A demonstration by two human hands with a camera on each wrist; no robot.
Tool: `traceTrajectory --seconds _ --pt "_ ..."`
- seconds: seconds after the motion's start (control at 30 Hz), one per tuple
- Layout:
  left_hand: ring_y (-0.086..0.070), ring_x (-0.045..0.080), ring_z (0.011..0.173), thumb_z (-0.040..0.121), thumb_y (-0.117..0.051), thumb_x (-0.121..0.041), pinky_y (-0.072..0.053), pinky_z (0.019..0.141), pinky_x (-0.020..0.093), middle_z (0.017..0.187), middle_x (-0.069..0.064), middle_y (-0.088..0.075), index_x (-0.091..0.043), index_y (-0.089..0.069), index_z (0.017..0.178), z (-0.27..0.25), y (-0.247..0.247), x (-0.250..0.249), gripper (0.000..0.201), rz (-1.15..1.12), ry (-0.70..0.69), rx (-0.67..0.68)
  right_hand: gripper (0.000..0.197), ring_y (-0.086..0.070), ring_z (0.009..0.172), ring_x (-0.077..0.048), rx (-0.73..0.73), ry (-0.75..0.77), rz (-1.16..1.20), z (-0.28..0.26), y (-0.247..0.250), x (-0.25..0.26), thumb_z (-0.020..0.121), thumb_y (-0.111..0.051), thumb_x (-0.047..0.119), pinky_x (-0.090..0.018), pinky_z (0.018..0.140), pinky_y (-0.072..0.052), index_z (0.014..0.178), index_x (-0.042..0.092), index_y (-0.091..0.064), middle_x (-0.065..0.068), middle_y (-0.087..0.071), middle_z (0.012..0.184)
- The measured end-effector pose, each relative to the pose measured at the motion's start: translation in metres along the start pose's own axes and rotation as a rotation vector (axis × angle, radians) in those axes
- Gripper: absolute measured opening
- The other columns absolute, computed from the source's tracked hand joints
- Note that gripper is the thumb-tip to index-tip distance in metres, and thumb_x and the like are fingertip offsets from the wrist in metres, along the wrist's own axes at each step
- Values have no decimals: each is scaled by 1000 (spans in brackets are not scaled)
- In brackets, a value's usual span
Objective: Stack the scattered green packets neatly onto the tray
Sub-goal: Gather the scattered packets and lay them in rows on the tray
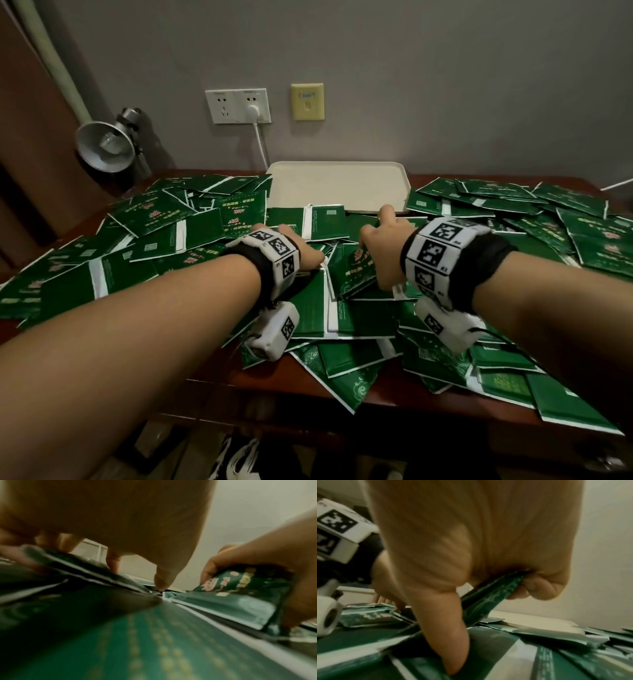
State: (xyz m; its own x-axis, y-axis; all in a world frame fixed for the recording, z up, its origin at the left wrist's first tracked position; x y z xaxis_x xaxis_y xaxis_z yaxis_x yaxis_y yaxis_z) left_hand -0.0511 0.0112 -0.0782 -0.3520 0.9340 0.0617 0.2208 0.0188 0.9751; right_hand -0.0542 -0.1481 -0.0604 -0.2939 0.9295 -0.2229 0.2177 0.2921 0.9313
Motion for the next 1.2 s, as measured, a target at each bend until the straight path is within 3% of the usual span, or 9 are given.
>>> traceTrajectory --seconds 0.07,0.2,0.37,0.53,0.7,0.87,0.97,1.07,1.2 --pt "-31 40 136 78 -55 -73 -31 109 47 149 20 -29 -12 -26 148 10 -7 2 97 -36 4 -27 69 -45 112 -31 -61 15 15 0 2 -1 65 -79 35 -45 93 -50 123 18 -47 -11 -31 125" --pt "-39 41 127 69 -72 -52 -38 104 51 137 19 -31 -14 -31 136 11 -10 7 87 -123 57 -22 81 -39 117 -28 -104 31 -43 4 10 -8 62 -77 62 -49 99 -41 124 21 -46 -4 -49 124" --pt "-44 41 124 67 -79 -42 -45 99 45 137 22 -32 -13 -22 142 13 7 20 98 -92 46 1 84 -41 110 -27 -139 -11 -26 6 28 -25 61 -73 71 -50 96 -42 120 20 -41 -2 -56 113" --pt "-56 30 99 72 -80 -26 -48 74 38 110 12 -55 -10 -22 137 31 37 38 89 -164 -106 7 95 -40 117 -32 -205 -44 10 32 51 -36 54 -73 75 -51 96 -42 126 22 -44 -3 -58 122" --pt "-43 30 104 69 -70 -8 -42 81 42 109 6 -44 -27 -26 129 69 71 27 77 -125 -268 -108 84 -45 113 -32 -246 -20 47 82 73 -34 63 -73 70 -35 83 -36 126 20 -49 -6 -58 120" --pt "-41 29 99 67 -67 -12 -38 96 48 112 5 -43 -46 -19 126 140 86 2 83 -36 -329 -104 80 -45 113 -31 -231 -35 81 156 88 -45 66 -73 67 -36 79 -33 128 23 -49 -4 -59 119" --pt "-37 26 99 69 -65 -3 -34 101 51 112 6 -43 -43 -22 130 188 94 -18 85 -17 -362 -86 78 -47 114 -30 -217 -43 55 200 91 -53 69 -72 65 -34 78 -26 129 22 -49 -4 -59 122" --pt "-43 29 112 70 -61 0 -33 102 49 124 9 -48 -38 -23 135 228 104 -35 85 18 -407 -95 83 -45 115 -30 -236 -68 76 247 96 -56 65 -74 67 -35 83 -34 132 24 -48 -5 -55 123" --pt "-32 32 130 67 -75 -13 -32 102 50 142 7 -36 -34 -25 143 276 100 -39 93 167 -380 -119 104 -42 122 -39 -222 -122 108 294 97 -60 60 -71 73 -51 98 -42 145 30 -30 -9 -39 139"
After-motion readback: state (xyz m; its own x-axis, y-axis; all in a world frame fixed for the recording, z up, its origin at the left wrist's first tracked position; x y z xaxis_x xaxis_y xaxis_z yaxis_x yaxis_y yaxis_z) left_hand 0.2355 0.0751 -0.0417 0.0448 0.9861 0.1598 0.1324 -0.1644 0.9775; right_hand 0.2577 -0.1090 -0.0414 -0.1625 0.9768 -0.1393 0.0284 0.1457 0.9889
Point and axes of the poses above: each hand's wrist, its own z-axis towards the middle knuckle, its own y-axis out of the back of the hand, x = y × z, the point moved 6 cm from there along z, towards the middle knuckle
